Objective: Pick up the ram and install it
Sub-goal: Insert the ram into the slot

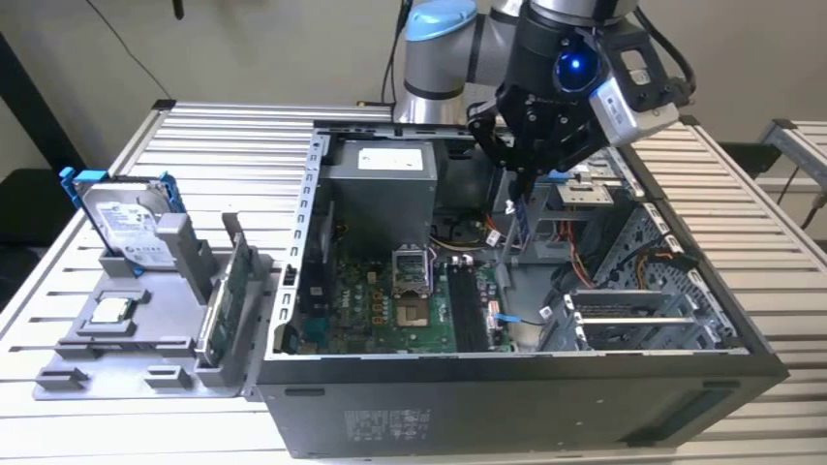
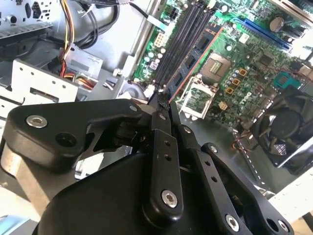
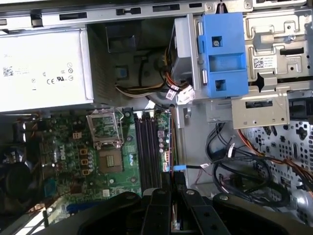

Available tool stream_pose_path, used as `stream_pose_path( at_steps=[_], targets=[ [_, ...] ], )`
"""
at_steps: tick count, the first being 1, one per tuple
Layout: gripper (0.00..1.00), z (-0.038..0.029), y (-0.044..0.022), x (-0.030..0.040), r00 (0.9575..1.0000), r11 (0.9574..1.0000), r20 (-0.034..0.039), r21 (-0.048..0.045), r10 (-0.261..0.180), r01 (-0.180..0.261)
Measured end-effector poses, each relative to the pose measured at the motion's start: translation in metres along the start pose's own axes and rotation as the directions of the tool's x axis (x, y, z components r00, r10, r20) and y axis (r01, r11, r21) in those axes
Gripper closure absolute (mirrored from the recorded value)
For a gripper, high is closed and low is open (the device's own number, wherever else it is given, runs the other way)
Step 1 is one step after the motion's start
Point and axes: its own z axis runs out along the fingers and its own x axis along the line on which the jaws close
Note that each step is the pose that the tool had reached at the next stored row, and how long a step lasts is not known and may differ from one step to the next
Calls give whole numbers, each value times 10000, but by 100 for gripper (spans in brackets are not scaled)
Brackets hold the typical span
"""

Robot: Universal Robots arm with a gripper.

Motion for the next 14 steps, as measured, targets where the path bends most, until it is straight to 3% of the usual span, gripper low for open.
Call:
stream_pose_path(
  at_steps=[14],
  targets=[
    [86,128,-2,-14,10000,10000,0,0,0,0]
  ],
)
